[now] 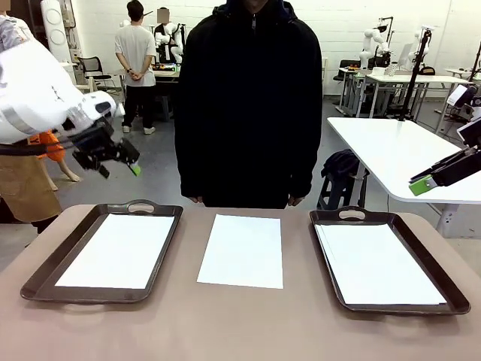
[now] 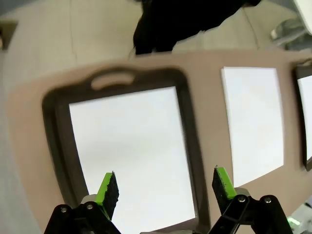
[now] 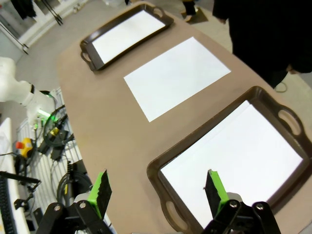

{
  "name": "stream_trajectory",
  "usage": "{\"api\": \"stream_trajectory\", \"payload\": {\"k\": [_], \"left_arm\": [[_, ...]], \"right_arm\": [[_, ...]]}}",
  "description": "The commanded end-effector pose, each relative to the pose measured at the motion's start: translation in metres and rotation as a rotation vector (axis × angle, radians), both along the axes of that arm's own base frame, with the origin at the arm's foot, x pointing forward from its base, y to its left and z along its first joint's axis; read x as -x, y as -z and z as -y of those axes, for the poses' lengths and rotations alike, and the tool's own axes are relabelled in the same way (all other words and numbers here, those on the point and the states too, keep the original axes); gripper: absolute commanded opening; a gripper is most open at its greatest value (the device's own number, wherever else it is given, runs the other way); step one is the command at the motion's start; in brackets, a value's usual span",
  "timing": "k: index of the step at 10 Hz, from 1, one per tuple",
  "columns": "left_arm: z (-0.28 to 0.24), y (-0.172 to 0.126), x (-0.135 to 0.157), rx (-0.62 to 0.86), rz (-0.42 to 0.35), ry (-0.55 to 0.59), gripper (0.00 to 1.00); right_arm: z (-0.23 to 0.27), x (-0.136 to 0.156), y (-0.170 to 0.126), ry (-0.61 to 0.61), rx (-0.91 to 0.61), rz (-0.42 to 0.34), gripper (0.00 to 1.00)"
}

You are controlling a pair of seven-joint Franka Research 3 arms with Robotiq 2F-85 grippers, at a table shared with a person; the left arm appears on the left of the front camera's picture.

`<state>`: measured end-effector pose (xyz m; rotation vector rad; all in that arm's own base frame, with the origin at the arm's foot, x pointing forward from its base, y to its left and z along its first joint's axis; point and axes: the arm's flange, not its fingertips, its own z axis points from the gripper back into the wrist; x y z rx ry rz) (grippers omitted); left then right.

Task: Sort the A4 documents.
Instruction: Receive the A4 Paper.

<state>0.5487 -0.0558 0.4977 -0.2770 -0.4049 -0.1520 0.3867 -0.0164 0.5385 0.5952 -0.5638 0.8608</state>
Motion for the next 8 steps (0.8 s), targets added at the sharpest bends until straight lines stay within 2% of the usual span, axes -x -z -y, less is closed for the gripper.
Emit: {"api": "stream_trajectory", "payload": {"k": [1, 2, 3, 4, 6, 7, 8], "left_arm": [[-0.014, -0.011, 0.054, 0.068, 0.185, 0.100, 1.00], [-0.013, -0.019, 0.072, 0.133, 0.224, 0.214, 1.00], [-0.019, -0.027, 0.083, 0.170, 0.217, 0.327, 1.00], [-0.029, -0.033, 0.093, 0.179, 0.242, 0.392, 1.00], [-0.038, -0.050, 0.118, 0.177, 0.354, 0.508, 1.00], [-0.041, -0.056, 0.124, 0.138, 0.393, 0.536, 1.00], [-0.043, -0.059, 0.125, 0.074, 0.393, 0.507, 1.00]], "right_arm": [[0.000, 0.000, 0.001, -0.004, -0.004, 0.000, 1.00], [0.000, 0.000, 0.001, -0.004, -0.004, 0.000, 1.00], [0.000, 0.000, 0.001, -0.004, -0.004, 0.000, 1.00], [0.000, 0.000, 0.001, -0.004, -0.004, 0.000, 1.00], [0.000, 0.000, 0.001, -0.004, -0.004, 0.000, 1.00], [0.000, 0.000, 0.001, -0.004, -0.004, 0.000, 1.00], [0.000, 0.000, 0.001, -0.004, -0.004, 0.000, 1.00]]}}
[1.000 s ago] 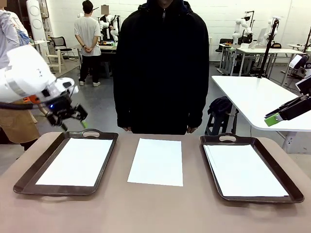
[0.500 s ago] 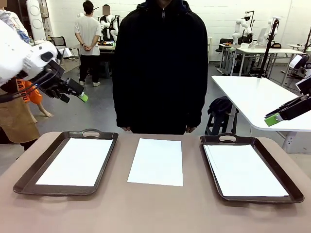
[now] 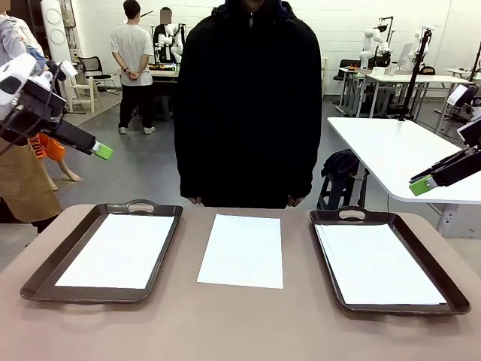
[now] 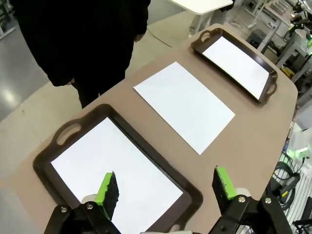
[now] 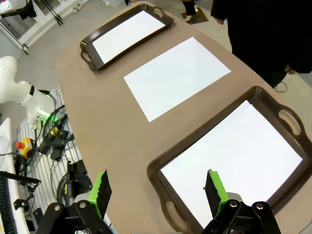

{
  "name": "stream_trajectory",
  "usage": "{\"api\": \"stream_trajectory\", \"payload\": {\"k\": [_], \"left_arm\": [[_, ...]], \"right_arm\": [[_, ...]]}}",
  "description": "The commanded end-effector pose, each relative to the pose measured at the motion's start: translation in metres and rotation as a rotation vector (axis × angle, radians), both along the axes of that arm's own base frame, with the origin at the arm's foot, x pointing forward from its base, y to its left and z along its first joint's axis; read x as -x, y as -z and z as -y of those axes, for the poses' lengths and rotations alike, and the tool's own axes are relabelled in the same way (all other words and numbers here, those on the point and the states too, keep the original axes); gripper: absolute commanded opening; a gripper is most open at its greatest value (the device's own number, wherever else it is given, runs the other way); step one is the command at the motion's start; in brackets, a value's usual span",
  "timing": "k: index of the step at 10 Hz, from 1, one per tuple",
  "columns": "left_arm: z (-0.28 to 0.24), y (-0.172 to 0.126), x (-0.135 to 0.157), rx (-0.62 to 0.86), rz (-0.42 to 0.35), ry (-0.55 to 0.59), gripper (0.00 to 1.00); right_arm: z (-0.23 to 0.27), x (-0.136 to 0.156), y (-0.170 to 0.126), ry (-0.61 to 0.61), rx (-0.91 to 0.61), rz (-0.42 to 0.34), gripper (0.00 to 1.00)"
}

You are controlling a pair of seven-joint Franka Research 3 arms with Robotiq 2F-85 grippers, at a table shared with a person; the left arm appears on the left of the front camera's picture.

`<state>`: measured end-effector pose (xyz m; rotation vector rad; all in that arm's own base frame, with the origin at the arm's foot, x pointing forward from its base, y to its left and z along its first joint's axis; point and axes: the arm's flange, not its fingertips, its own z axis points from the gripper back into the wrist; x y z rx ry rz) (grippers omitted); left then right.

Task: Sort the A4 documents.
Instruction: Receive the A4 Paper.

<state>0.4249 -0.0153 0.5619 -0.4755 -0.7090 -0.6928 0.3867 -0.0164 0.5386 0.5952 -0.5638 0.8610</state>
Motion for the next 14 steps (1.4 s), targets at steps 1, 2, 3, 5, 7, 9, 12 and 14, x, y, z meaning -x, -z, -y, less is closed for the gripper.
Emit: {"api": "stream_trajectory", "payload": {"k": [1, 2, 3, 5, 7, 9, 12, 14], "left_arm": [[-0.0028, 0.0027, 0.0033, -0.054, 0.036, -0.038, 1.00], [-0.0025, 0.0048, 0.0012, -0.059, 0.026, -0.050, 1.00], [-0.0015, 0.0059, -0.0002, -0.064, 0.019, -0.054, 1.00], [-0.0028, 0.0055, -0.0017, -0.074, 0.009, -0.074, 1.00], [-0.0057, 0.0038, -0.0026, -0.049, 0.022, -0.037, 1.00], [-0.0057, 0.0038, -0.0026, -0.049, 0.022, -0.037, 1.00], [-0.0057, 0.0038, -0.0026, -0.049, 0.022, -0.037, 1.00], [-0.0057, 0.0038, -0.0026, -0.049, 0.022, -0.037, 1.00]], "right_arm": [[-0.0005, -0.0003, 0.0013, -0.004, -0.004, 0.000, 1.00], [-0.0005, -0.0003, 0.0013, -0.004, -0.004, 0.000, 1.00], [-0.0005, -0.0003, 0.0013, -0.004, -0.004, 0.000, 1.00], [-0.0005, -0.0003, 0.0013, -0.004, -0.004, 0.000, 1.00], [-0.0005, -0.0003, 0.0013, -0.004, -0.004, 0.000, 1.00], [-0.0005, -0.0003, 0.0013, -0.004, -0.004, 0.000, 1.00], [-0.0005, -0.0003, 0.0013, -0.004, -0.004, 0.000, 1.00], [-0.0005, -0.0003, 0.0013, -0.004, -0.004, 0.000, 1.00]]}}
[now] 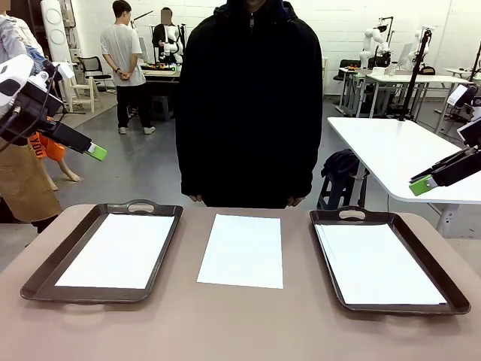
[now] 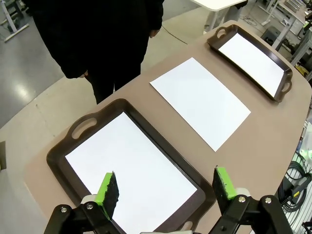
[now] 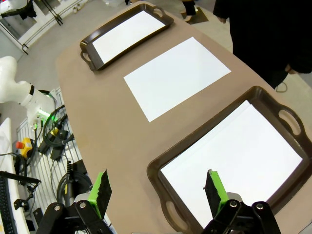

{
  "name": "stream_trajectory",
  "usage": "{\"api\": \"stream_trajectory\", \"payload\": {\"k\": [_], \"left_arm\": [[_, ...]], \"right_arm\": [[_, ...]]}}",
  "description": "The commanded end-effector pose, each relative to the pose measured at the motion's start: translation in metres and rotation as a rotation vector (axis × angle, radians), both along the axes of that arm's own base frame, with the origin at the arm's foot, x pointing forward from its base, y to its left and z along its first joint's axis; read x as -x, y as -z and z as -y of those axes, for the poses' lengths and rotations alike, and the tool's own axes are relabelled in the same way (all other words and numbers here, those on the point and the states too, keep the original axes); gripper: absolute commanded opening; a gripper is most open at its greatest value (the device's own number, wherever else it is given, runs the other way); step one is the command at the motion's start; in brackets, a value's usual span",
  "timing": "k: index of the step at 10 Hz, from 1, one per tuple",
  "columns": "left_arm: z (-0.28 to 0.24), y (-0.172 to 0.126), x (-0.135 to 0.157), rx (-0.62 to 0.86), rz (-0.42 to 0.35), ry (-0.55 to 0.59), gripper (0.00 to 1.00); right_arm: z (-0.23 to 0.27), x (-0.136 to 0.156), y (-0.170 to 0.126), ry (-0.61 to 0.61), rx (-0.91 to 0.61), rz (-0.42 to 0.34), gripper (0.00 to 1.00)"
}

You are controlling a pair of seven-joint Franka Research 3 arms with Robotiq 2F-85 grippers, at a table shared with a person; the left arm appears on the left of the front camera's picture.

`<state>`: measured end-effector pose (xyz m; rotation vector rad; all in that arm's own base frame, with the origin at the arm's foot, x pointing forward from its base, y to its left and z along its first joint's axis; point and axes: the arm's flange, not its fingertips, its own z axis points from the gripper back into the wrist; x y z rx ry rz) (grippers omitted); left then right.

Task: Sort the A4 documents.
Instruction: Receive the A4 Paper.

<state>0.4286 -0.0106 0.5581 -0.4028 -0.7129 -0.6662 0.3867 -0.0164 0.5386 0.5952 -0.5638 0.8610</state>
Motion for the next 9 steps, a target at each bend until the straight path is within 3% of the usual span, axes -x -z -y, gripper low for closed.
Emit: {"api": "stream_trajectory", "payload": {"k": [1, 9], "left_arm": [[-0.0009, 0.0000, 0.0011, 0.003, 0.006, 0.014, 1.00], [-0.0009, 0.0000, 0.0011, 0.003, 0.006, 0.014, 1.00]], "right_arm": [[-0.0005, -0.0003, 0.0013, -0.004, -0.004, 0.000, 1.00], [-0.0005, -0.0003, 0.0013, -0.004, -0.004, 0.000, 1.00]]}}
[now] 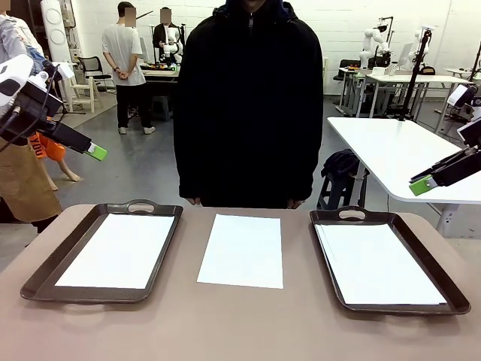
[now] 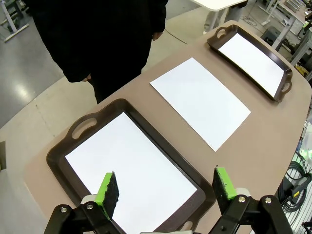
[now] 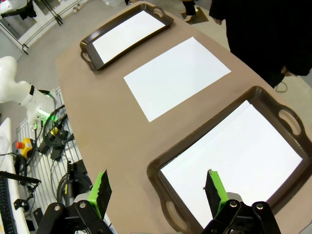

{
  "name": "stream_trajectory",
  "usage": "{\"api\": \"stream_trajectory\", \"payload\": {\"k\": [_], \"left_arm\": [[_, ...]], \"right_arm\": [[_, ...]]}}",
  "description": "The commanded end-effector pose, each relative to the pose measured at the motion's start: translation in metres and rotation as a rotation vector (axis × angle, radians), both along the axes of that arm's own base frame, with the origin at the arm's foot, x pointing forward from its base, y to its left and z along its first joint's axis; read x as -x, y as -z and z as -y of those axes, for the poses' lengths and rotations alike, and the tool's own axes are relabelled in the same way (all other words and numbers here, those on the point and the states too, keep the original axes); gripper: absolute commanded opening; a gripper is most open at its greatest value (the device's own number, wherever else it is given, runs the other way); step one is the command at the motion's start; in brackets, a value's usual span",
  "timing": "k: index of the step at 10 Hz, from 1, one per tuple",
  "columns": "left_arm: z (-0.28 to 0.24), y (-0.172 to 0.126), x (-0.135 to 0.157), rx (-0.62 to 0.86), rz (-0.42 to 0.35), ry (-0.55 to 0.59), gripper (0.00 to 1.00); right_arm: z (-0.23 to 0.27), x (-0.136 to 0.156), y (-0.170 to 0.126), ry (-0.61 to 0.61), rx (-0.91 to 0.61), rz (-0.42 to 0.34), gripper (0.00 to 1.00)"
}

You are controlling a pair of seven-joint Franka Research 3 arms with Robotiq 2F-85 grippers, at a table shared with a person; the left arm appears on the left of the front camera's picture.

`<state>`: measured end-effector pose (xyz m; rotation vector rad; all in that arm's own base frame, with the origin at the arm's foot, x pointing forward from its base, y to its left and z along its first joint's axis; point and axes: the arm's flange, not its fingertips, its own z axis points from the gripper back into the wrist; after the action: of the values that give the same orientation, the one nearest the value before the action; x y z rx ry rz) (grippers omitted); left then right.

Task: Sort the A4 documents.
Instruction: Receive the A4 Paper.

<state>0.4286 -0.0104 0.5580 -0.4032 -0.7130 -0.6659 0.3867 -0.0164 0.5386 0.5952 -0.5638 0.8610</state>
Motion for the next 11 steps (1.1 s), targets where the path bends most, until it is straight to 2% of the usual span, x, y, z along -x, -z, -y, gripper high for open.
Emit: {"api": "stream_trajectory", "payload": {"k": [1, 11], "left_arm": [[-0.0008, -0.0001, 0.0011, 0.003, 0.006, 0.014, 1.00], [-0.0008, -0.0001, 0.0011, 0.003, 0.006, 0.014, 1.00]], "right_arm": [[-0.0005, -0.0003, 0.0013, -0.004, -0.004, 0.000, 1.00], [-0.0005, -0.0003, 0.0013, -0.004, -0.004, 0.000, 1.00]]}}
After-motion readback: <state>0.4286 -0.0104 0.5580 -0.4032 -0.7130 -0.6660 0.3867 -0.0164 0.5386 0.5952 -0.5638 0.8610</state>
